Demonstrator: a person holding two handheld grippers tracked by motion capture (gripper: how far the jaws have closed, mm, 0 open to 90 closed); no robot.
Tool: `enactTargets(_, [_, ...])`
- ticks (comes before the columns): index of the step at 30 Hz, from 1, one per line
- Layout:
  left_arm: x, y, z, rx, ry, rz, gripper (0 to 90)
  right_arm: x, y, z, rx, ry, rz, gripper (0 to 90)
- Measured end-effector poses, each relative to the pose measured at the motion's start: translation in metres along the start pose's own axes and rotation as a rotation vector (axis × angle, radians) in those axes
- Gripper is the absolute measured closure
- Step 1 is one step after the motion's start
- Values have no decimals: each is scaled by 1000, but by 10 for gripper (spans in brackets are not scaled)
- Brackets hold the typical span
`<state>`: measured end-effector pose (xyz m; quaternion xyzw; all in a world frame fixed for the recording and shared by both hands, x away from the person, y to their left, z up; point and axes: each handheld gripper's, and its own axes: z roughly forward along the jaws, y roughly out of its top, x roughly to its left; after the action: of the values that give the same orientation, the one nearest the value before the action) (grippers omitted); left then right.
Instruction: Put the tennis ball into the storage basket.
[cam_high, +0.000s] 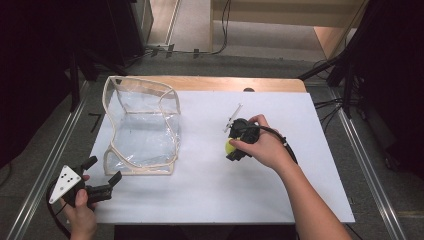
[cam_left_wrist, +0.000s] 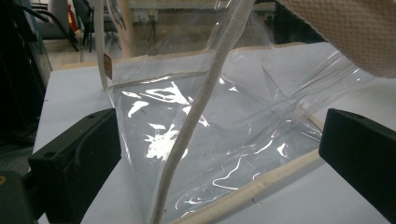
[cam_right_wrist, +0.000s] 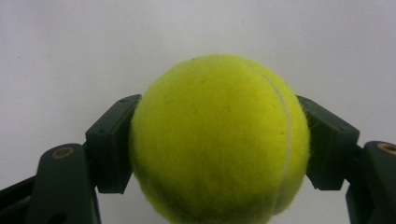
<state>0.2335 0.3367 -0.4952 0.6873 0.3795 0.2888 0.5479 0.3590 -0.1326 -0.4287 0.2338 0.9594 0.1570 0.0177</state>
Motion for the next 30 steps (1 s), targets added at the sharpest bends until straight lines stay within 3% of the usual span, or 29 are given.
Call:
enactTargets(16, [0, 0, 0, -1, -4, -2, 0, 10, 29, -6, -9, 20, -37, 223])
enactTargets(30, [0, 0, 0, 0, -4, -3, 0, 20, 56, -13, -2, 64, -78, 223])
